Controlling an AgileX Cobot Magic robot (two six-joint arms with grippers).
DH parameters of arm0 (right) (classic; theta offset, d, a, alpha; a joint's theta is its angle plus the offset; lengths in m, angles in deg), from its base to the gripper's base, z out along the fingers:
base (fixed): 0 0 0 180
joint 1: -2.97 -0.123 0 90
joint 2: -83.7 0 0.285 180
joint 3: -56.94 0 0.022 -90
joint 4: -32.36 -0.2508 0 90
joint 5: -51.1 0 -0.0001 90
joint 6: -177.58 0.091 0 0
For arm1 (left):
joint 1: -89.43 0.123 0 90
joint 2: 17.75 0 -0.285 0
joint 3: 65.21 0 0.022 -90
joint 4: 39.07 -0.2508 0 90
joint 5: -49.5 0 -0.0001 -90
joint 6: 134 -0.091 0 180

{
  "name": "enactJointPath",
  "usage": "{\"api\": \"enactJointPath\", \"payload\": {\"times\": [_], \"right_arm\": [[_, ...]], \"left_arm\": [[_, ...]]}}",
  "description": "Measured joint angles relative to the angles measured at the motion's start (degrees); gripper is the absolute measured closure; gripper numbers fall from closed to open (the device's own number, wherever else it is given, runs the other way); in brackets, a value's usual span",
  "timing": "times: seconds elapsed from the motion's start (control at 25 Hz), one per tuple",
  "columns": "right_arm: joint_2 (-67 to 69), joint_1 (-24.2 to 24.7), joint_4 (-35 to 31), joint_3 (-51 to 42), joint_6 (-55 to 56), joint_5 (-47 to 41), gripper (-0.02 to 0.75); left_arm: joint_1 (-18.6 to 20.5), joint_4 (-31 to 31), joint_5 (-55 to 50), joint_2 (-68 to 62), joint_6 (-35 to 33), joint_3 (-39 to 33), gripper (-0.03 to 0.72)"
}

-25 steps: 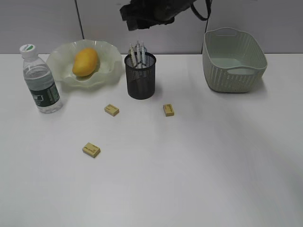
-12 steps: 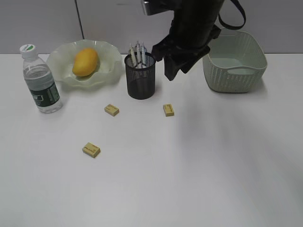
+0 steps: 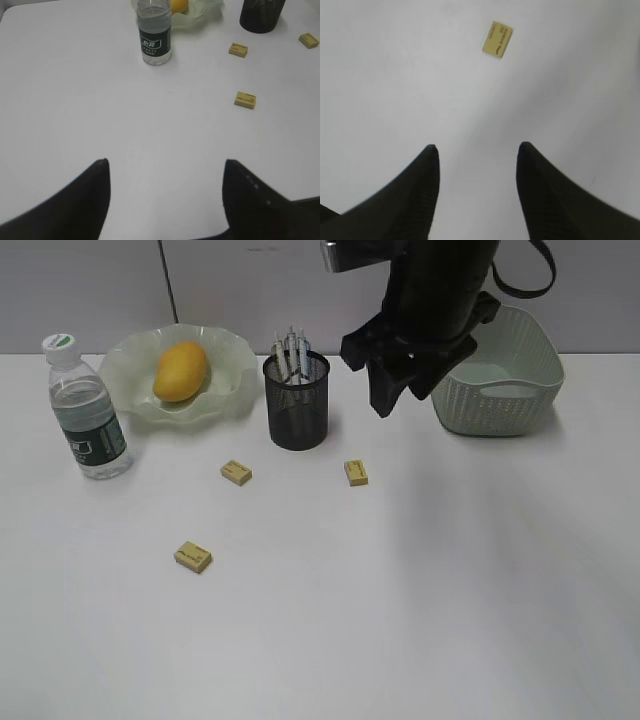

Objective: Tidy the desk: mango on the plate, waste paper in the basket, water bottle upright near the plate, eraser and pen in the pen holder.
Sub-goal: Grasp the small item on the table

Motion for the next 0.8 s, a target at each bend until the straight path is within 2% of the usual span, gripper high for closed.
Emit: {"api": "enactJointPath", "payload": {"times": [0.2, 0.52, 0.8], "right_arm": [[-7.3, 0.0, 0.7, -6.5, 1.5, 0.0, 0.321], [-22.8, 0.0, 1.1, -22.8, 2.8, 0.0, 0.316], [-38.4, 0.0, 1.5, -37.3, 3.7, 0.8, 0.256]], "left_arm": [[0.0, 0.0, 0.0, 0.0, 0.0, 0.0, 0.156], [0.0, 0.0, 0.0, 0.0, 0.0, 0.0, 0.156], [0.0, 0.0, 0.0, 0.0, 0.0, 0.0, 0.156]]}}
